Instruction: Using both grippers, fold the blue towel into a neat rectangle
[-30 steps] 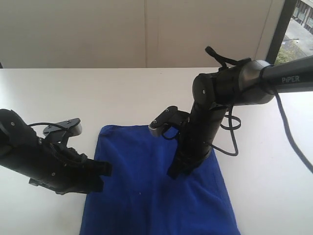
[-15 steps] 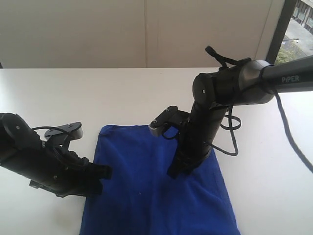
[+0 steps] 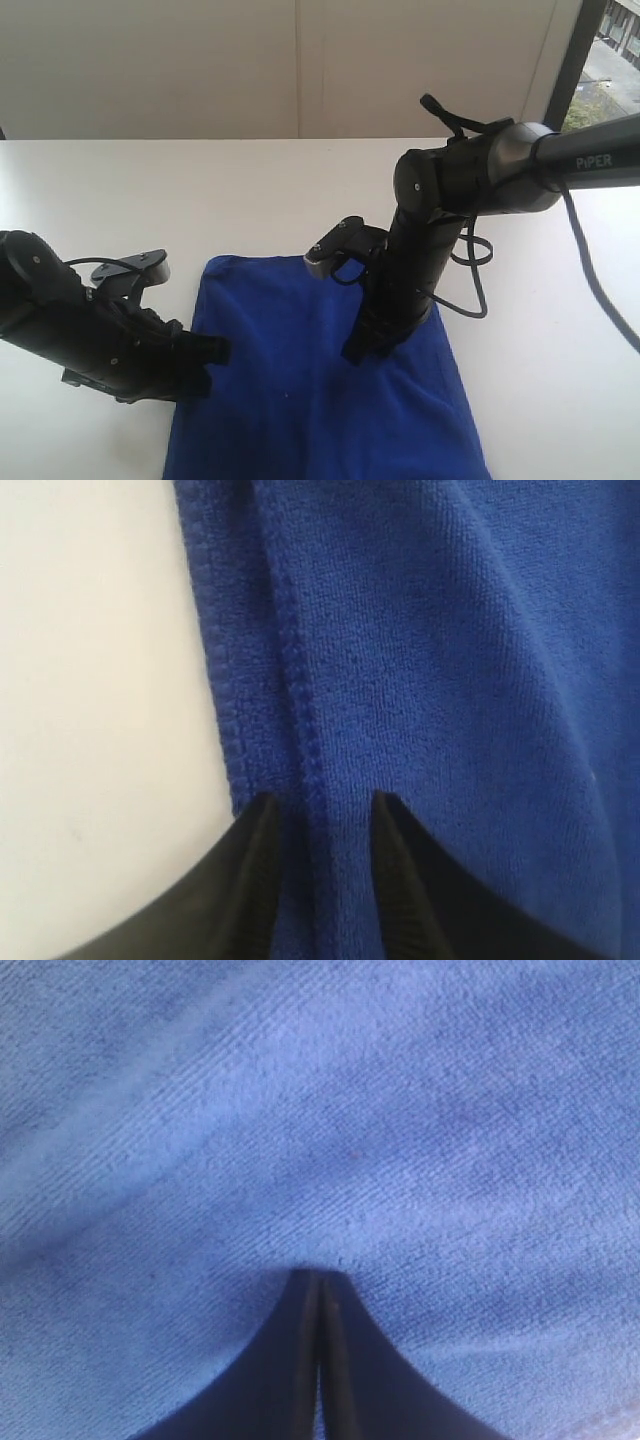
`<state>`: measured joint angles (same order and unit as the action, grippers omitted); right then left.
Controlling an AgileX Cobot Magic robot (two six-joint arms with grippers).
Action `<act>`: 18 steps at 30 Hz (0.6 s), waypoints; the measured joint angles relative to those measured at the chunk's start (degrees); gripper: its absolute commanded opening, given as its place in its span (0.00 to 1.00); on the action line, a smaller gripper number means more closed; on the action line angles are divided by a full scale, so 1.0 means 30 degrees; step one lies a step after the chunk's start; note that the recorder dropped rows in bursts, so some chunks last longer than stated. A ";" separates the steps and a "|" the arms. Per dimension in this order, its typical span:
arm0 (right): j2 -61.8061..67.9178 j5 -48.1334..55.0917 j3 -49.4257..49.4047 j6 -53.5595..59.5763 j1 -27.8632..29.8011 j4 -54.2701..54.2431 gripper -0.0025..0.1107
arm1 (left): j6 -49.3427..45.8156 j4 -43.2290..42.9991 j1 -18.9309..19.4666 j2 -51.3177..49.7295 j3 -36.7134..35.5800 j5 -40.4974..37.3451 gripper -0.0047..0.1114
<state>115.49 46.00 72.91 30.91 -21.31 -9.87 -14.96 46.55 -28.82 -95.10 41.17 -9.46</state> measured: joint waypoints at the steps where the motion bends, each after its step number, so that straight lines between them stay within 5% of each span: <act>1: 0.0000 0.0000 0.0000 0.0000 0.0000 0.0000 0.02 | -0.0041 0.0046 0.0000 0.0000 0.0000 0.0000 0.36; 15: 0.0032 0.0034 0.0000 0.0037 0.0000 -0.0013 0.02 | -0.0104 0.0115 -0.0821 -0.0006 0.0000 0.0958 0.36; 18: 0.0032 0.0025 0.0000 0.0037 0.0000 -0.0013 0.02 | -0.0104 0.0151 -0.0821 -0.0006 0.0000 0.0989 0.25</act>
<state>115.59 46.08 72.91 31.02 -21.31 -9.91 -15.27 47.00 -31.28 -95.12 41.17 -6.50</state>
